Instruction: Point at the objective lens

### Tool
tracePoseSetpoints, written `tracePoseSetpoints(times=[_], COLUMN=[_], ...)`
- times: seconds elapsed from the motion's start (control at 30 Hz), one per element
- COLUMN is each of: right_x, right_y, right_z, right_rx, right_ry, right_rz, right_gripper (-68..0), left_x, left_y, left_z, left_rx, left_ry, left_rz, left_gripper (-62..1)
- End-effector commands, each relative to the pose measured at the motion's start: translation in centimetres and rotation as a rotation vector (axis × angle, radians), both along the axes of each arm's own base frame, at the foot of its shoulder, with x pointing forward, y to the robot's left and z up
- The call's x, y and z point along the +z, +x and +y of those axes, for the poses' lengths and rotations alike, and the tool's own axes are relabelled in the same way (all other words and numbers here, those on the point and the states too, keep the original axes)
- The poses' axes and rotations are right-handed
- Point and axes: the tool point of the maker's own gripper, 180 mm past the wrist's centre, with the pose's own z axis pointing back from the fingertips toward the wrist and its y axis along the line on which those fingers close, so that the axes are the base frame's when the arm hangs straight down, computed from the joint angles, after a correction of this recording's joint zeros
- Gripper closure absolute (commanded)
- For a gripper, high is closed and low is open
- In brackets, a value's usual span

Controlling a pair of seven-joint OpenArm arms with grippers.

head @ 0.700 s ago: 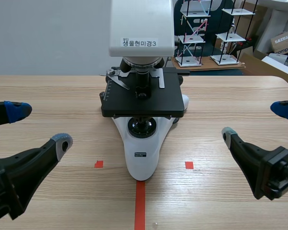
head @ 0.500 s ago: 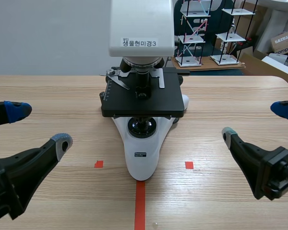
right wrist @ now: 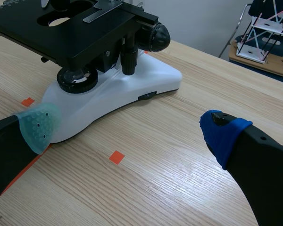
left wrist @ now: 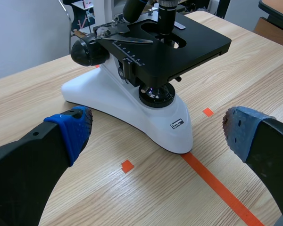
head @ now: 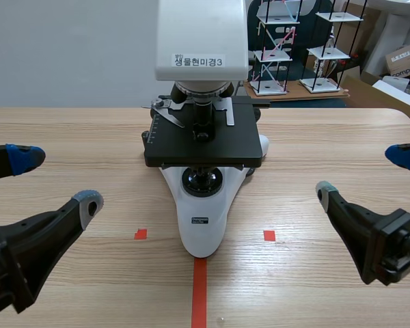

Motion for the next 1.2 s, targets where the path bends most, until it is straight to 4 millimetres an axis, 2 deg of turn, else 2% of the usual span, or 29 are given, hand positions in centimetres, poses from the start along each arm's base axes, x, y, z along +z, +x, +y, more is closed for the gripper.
tracePoseSetpoints(times=[0.0,0.07,0.1,0.3,0.37,0.53,0.9,1.17], right_x=[1.0,1.0,1.0,1.0,1.0,1.0,1.0,1.0], right_y=[0.2,0.2,0.2,0.2,0.2,0.2,0.2,0.2], right_z=[0.3,0.3,0.3,0.3,0.3,0.3,0.3,0.3], right_rx=[0.013,0.014,0.014,0.014,0.014,0.014,0.014,0.013], right_ry=[0.014,0.013,0.013,0.014,0.013,0.013,0.014,0.014], right_rz=[-0.029,-0.029,-0.029,-0.029,-0.029,-0.029,-0.029,-0.029], right_gripper=[-65.3,-65.3,-65.3,-65.3,-65.3,-65.3,-65.3,-65.3], left_x=[0.6,0.7,0.8,1.3,1.6,2.6,1.2,1.9], left_y=[0.1,0.1,0.1,0.4,0.5,1.6,4.2,5.4], left_z=[-0.1,-0.1,-0.1,-0.1,-0.1,-0.2,-0.7,-2.2], left_rx=[0.004,0.004,0.004,0.003,0.003,0.000,-0.010,-0.045], left_ry=[-0.021,-0.024,-0.027,-0.037,-0.040,-0.038,-0.046,-0.068], left_rz=[-0.019,-0.023,-0.026,-0.055,-0.066,-0.117,-0.117,-0.150], left_gripper=[-58.1,-56.1,-51.8,-12.7,-3.6,-2.5,-2.5,-2.5])
